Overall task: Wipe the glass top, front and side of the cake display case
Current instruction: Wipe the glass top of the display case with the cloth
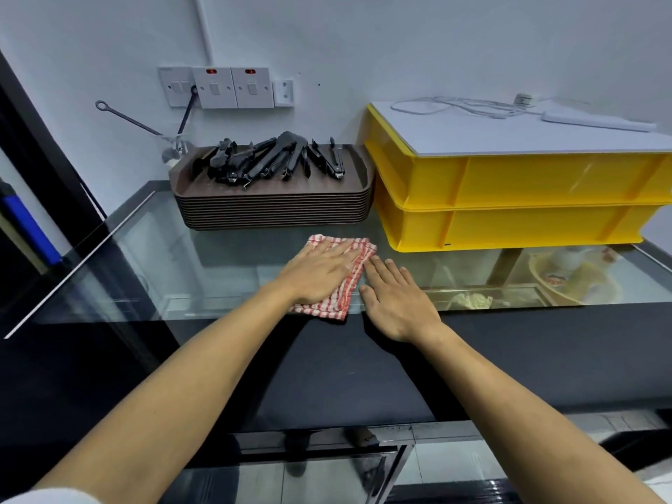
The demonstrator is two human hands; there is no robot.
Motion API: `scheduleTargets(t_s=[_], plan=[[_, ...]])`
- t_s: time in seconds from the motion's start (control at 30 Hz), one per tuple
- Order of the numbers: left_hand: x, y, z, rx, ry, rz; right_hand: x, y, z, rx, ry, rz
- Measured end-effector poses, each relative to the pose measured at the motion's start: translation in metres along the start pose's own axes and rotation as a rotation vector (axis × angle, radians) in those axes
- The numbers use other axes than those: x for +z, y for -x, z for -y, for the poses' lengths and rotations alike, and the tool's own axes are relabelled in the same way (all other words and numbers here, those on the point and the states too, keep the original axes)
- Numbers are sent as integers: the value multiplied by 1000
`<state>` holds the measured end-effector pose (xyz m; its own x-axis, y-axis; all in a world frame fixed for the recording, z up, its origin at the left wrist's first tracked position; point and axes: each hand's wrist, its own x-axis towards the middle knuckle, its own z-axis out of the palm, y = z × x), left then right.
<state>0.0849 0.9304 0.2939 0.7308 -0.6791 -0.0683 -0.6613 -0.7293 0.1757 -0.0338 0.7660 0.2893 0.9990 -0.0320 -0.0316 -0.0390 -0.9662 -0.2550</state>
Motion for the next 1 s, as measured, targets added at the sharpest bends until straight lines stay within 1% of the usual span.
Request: scheduleTargets(t_s=[0.03, 0.13, 0.17, 0.27, 0.3, 0.33, 0.43, 0.47, 0.57, 0.7, 0.77, 0.83, 0.9, 0.97, 1.0], plan=[[-3, -3, 5, -21, 7, 4, 0, 0, 0, 2, 0, 2], [-12, -9, 19, -218, 42, -7, -1, 0, 1, 7, 8, 1], [-11, -10, 16, -227, 32, -10, -1, 0, 1, 10, 9, -2], [-2, -5, 6, -63, -18, 0, -2, 1, 1, 7, 6, 4], [-1, -3, 9, -33, -23, 0, -2, 0, 1, 6, 5, 4], [-3, -3, 13, -50, -19, -1, -2, 1, 1, 8, 0, 5], [-8, 0, 14, -241, 32, -14, -2, 0, 2, 9, -1, 7], [-6, 2, 4, -244, 27, -9, -2, 1, 2, 11, -3, 4], [8, 25, -32, -153, 24, -6, -2, 2, 2, -2, -11, -1], [20, 93, -57, -129, 33, -19, -3, 4, 1, -11, -25, -3], [25, 130, -60, -81, 21, -20, -4, 4, 1, -13, -19, -2], [24, 137, -40, -81, -5, -19, -4, 4, 1, -15, -11, 2], [15, 114, 4, -193, -26, -38, -4, 4, 3, -14, -6, 1], [1, 82, 44, -369, 13, -52, -4, 5, 3, -12, -7, -4], [-5, 67, 55, -425, 39, -64, -4, 5, 4, -10, -8, -3]])
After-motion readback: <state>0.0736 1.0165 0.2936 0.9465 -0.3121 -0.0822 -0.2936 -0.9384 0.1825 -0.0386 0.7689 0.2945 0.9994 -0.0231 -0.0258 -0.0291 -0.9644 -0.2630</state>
